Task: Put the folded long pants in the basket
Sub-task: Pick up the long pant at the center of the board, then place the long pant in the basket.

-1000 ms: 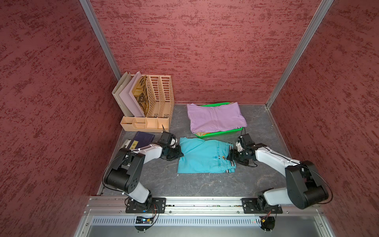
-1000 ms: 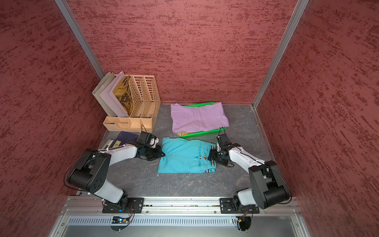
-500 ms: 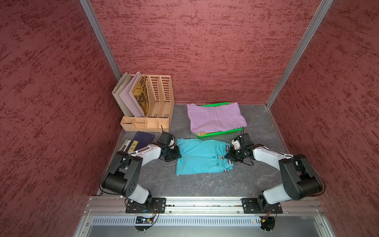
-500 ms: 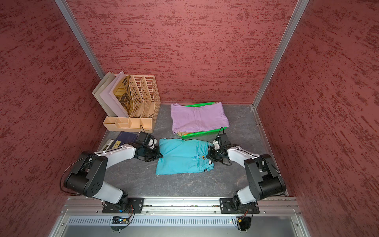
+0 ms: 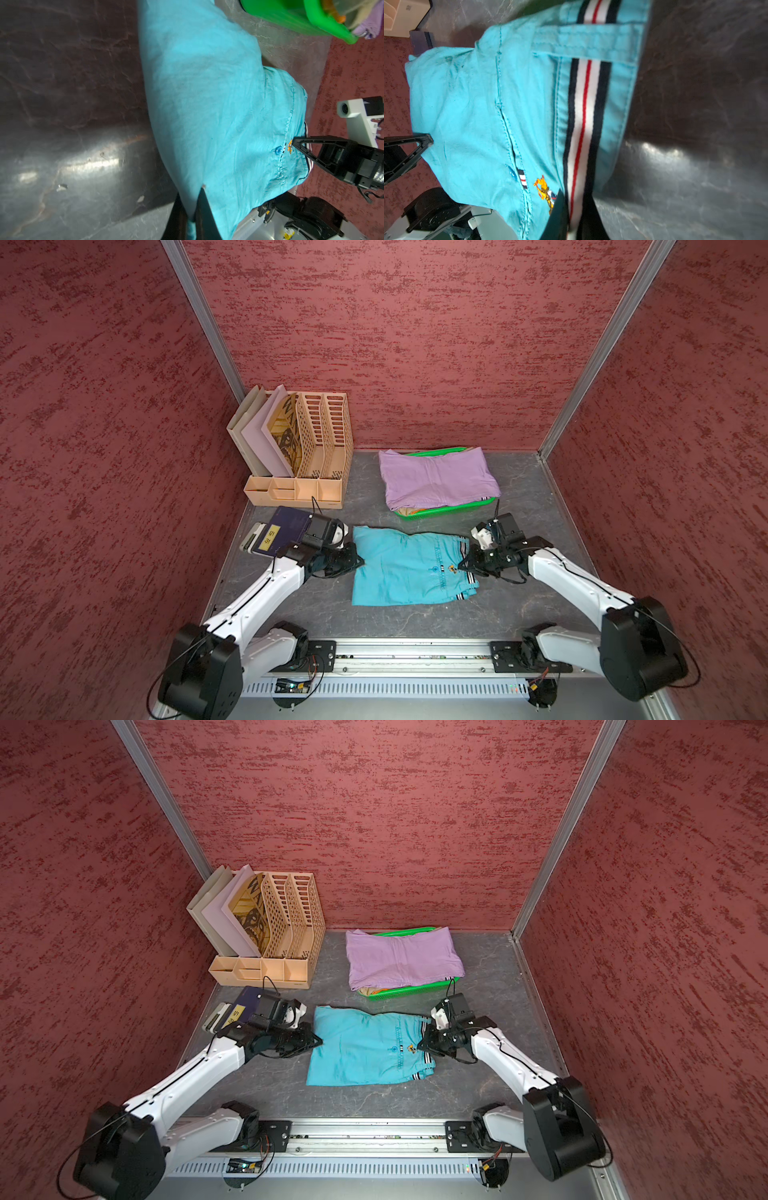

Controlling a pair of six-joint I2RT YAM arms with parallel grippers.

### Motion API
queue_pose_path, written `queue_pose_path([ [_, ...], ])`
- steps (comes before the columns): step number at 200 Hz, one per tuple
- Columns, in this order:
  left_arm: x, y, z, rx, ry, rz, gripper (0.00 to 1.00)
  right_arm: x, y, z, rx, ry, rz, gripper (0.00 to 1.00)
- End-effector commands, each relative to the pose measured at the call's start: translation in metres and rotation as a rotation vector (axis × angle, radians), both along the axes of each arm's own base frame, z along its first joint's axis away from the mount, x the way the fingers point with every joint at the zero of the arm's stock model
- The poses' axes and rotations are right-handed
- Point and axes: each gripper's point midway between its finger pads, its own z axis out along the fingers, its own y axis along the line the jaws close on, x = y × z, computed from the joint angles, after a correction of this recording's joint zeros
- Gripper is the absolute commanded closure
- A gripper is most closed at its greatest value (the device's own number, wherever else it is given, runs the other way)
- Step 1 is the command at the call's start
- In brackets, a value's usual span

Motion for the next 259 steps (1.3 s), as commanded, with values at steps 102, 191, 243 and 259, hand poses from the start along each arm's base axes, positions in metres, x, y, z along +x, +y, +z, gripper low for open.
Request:
queue_pose_path([
  [102, 0.054, -0.011, 0.204, -0.038, -0.269, 0.005, 1.00, 0.101, -0.019, 0.209, -0.125, -0.395, -0.042, 1.00],
  [191, 0.232, -0.080, 0.170, -0.069, -0.167, 0.027, 1.00, 0.271, -0.092, 0.188, -0.197, -0.319, -0.211, 1.00],
  [243, 0.263, -0.103, 0.111, -0.067, -0.075, 0.016, 1.00, 0.309, -0.112, 0.145, -0.165, -0.253, -0.259, 1.00],
  [259, 0.269, -0.107, 0.095, -0.067, -0.065, 0.012, 1.00, 0.319, -0.115, 0.132, -0.176, -0.256, -0.256, 1.00],
])
